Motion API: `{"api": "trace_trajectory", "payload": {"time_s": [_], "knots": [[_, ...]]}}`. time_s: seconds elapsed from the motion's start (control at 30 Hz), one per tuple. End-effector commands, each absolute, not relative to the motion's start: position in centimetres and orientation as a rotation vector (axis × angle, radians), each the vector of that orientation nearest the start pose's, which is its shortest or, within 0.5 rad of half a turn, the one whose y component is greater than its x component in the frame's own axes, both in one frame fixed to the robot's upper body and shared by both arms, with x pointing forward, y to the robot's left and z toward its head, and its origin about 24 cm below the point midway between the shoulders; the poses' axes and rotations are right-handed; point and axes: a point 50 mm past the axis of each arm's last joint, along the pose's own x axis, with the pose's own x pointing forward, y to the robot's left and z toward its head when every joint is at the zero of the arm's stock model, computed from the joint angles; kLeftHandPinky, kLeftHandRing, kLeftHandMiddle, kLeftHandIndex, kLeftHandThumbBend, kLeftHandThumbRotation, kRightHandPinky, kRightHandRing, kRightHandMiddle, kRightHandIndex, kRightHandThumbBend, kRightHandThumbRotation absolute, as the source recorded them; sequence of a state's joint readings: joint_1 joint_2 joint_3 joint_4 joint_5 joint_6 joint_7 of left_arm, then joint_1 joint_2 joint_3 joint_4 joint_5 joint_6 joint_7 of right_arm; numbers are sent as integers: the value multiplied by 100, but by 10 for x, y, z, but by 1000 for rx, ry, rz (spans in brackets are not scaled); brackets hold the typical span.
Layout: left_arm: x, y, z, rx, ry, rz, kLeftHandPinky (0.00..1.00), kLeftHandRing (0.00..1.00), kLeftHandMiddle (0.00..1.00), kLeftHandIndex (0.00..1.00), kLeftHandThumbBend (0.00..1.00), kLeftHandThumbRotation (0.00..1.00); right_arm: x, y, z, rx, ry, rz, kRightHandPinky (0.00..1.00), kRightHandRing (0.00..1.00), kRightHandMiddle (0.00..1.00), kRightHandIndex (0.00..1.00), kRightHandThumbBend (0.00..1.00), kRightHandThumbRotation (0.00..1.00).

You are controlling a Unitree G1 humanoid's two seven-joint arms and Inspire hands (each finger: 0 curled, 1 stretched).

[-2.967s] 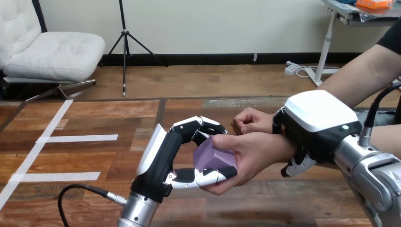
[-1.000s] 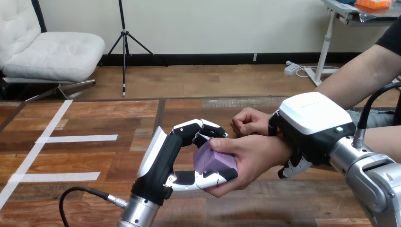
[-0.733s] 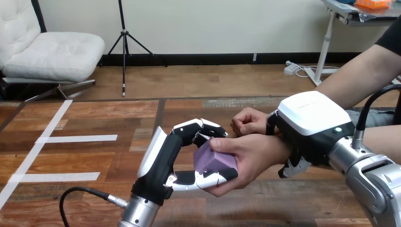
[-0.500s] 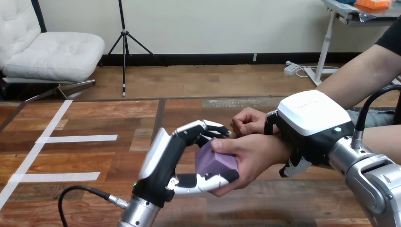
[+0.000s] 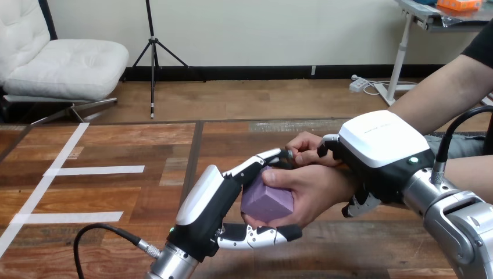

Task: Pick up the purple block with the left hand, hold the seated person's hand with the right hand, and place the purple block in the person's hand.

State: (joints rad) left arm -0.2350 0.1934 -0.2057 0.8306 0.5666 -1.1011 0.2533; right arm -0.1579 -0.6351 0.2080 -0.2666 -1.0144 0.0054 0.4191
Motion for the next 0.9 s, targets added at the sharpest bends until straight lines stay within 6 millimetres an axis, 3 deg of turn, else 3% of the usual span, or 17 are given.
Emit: {"api": "trace_trajectory", "payload": {"time_s": [0.0, 0.37, 0.87], "knots": [[253, 112, 23, 509, -625, -473, 98, 99, 99, 99, 88, 64, 269, -178, 132, -1679, -190, 332, 56, 69, 77, 77, 84, 2], [253, 113, 22, 508, -626, -473, 100, 100, 100, 100, 92, 72, 267, -178, 131, -1660, -203, 326, 63, 74, 80, 78, 84, 3], [252, 115, 21, 507, -621, -470, 100, 100, 100, 100, 94, 75, 261, -178, 130, -1628, -238, 320, 63, 74, 79, 78, 84, 5]]}}
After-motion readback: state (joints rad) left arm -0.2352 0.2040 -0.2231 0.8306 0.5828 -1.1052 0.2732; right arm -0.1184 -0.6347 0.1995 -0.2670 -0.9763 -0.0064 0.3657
